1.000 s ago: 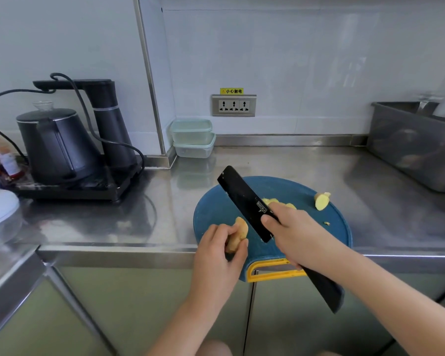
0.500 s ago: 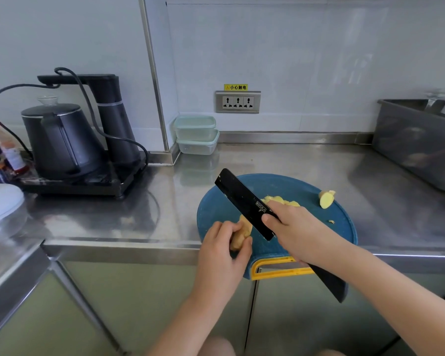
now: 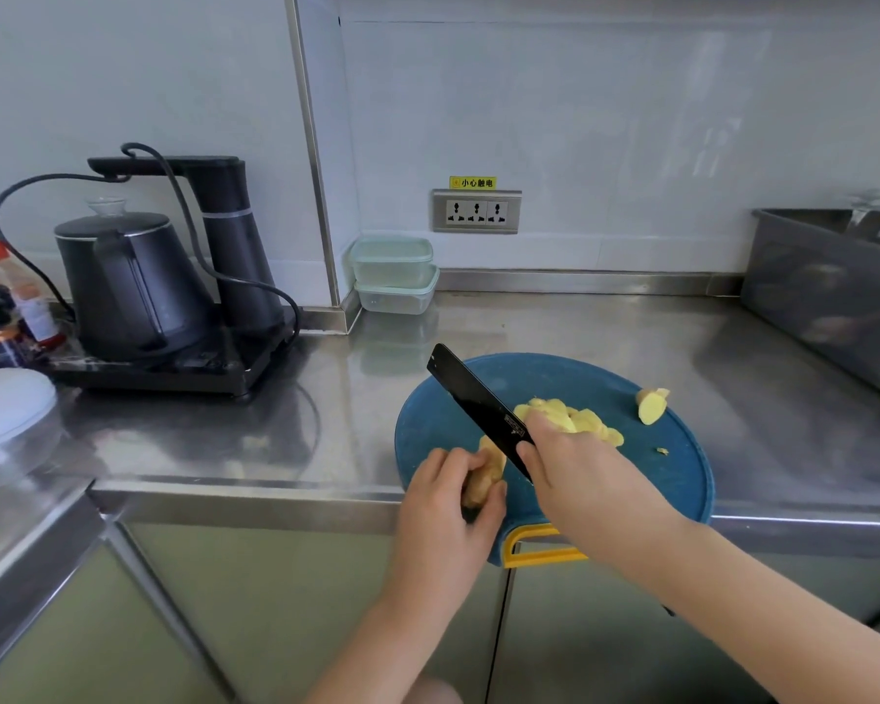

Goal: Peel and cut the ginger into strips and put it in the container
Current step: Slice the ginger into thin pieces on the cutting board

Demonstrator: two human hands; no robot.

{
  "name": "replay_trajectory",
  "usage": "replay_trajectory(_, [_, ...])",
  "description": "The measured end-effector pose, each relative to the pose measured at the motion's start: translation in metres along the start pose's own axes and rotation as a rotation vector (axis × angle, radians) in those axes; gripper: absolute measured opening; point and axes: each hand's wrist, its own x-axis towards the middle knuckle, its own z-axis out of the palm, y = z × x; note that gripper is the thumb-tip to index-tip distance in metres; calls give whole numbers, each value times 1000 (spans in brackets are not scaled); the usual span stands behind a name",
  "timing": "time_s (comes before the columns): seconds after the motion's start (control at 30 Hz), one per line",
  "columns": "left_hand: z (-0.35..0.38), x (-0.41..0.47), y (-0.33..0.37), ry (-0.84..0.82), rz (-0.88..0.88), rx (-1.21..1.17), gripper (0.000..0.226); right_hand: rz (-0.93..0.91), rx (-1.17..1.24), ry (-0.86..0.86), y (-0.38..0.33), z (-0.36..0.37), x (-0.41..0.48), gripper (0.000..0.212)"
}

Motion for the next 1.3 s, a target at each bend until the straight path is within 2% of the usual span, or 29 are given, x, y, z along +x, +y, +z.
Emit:
replay_trajectory(0.17, [-2,2,0,-24,8,18,24,-16,-52,-75,0,-4,7,23])
replay_trajectory(0.27, [-5,3,-1,-50,5,-4,22,11,0,-131,2,-11,14,28])
replay_trajectory(0.37, [-5,3,-1,-43,14,10,28,20,-51,-127,1,-12,20,28])
replay_trajectory(0.47, [-4,3,-1,-27,15,27,24,36,-112,-123,-2,-7,21,31])
replay_trajectory(0.73, [-2,3,-3,-20,44,67,21,0,16,-205,-7,-8,36,23])
replay_trajectory(0.97, [-1,1,0,-1,17,52,25,-14,65,-176,-10,-8,29,20])
replay_trajectory(1.17, [-3,1,-1,-1,24,44,26,72,82,-242,11,-8,-7,22])
replay_trajectory(1.3, [-2,0,-2,16,45,58,24,141,151,-192,8,-6,-6,25])
